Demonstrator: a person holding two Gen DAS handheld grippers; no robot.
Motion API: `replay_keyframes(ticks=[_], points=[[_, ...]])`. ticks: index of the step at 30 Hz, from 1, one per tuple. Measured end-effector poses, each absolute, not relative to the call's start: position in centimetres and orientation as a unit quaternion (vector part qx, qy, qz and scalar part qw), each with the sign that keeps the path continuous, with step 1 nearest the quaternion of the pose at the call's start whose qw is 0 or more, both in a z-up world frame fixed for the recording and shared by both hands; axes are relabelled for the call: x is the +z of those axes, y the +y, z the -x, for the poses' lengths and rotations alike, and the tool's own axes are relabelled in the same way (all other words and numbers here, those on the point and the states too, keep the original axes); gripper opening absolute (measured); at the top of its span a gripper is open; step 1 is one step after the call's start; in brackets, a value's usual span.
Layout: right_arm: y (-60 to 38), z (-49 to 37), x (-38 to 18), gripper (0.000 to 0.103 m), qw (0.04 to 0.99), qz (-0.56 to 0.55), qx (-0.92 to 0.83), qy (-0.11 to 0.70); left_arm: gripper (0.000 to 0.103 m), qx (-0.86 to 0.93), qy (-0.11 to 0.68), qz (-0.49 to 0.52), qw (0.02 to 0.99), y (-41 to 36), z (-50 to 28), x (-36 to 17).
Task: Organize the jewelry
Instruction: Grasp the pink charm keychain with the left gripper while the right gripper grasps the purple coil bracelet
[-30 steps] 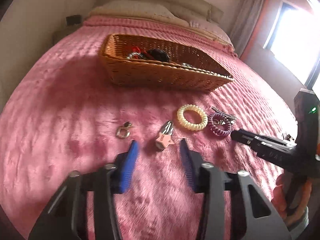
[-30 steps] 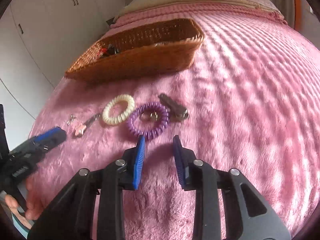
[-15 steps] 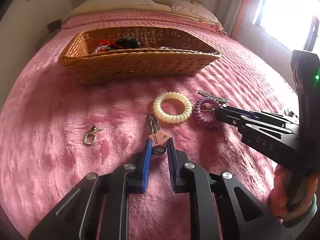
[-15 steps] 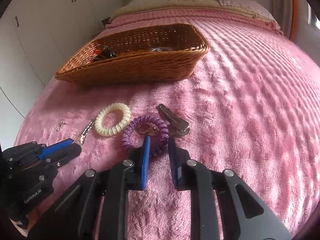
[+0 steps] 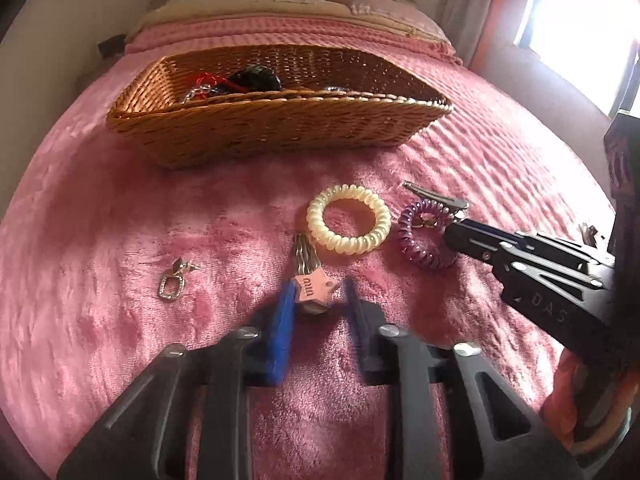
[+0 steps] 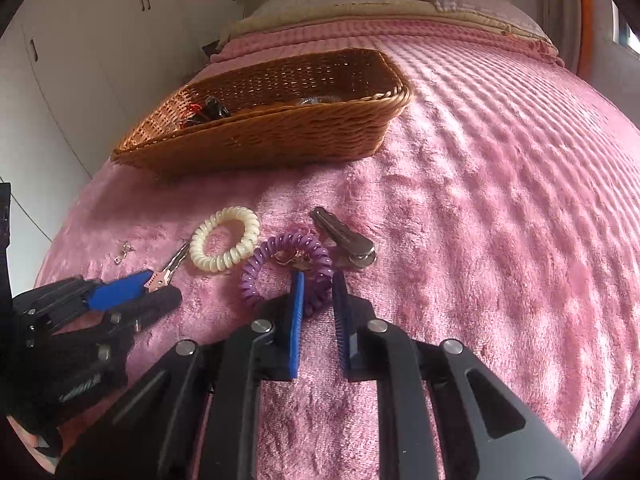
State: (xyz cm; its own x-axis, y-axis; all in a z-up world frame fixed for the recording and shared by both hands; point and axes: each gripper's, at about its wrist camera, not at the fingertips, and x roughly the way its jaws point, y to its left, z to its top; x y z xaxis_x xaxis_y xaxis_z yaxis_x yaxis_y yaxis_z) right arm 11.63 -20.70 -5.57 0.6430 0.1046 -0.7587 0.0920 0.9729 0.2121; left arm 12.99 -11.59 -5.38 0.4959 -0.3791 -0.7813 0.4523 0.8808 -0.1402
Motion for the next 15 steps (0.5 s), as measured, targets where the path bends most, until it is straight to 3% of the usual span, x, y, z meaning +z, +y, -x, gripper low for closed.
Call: replay_keyframes(ticks=[4,15], points=[[-20.9,-11.0,-5.0,0.007,0.905,-0.124,0.009,0.407,0.02,-0.229,0.415,-0.045,0.879,-11.3,-12.0,-4.6],[-20.9,-6.8,-4.7,0.006,0.886,-0.159,0.039,0.434,0.02,-0.171,0.415,0.024,0.893,-4.8,-8.4,-4.1]])
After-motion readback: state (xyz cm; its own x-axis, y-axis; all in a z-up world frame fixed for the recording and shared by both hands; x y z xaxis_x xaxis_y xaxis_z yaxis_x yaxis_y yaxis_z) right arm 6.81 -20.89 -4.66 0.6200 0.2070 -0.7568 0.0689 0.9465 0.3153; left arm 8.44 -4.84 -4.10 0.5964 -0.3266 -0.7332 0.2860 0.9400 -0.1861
